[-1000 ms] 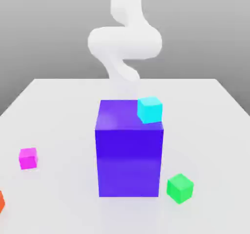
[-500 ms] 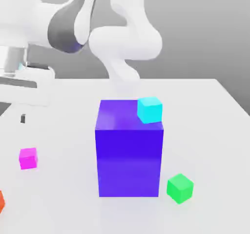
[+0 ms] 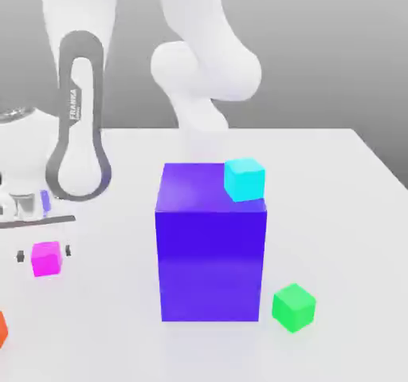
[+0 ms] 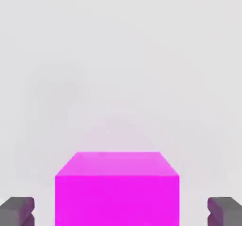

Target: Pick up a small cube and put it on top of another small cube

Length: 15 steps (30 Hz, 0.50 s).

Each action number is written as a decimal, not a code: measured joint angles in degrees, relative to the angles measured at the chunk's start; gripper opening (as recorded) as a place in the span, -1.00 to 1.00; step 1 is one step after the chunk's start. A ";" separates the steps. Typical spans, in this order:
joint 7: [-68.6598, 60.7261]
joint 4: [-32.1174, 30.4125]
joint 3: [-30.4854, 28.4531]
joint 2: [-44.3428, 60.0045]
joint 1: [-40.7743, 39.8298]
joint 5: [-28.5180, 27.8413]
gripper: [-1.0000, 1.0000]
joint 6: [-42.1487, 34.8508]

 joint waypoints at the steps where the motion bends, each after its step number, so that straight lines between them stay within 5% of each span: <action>1: 0.00 0.00 0.00 0.00 0.00 0.00 -1.00 -0.03; 6: 1.35 -0.45 -1.73 -1.51 1.37 -1.63 -1.00 -1.25; 11: 12.25 -3.14 -11.04 -11.49 7.41 -16.14 -1.00 -8.05; 15: 22.15 -3.00 -10.86 -17.30 11.08 -25.79 -1.00 -10.40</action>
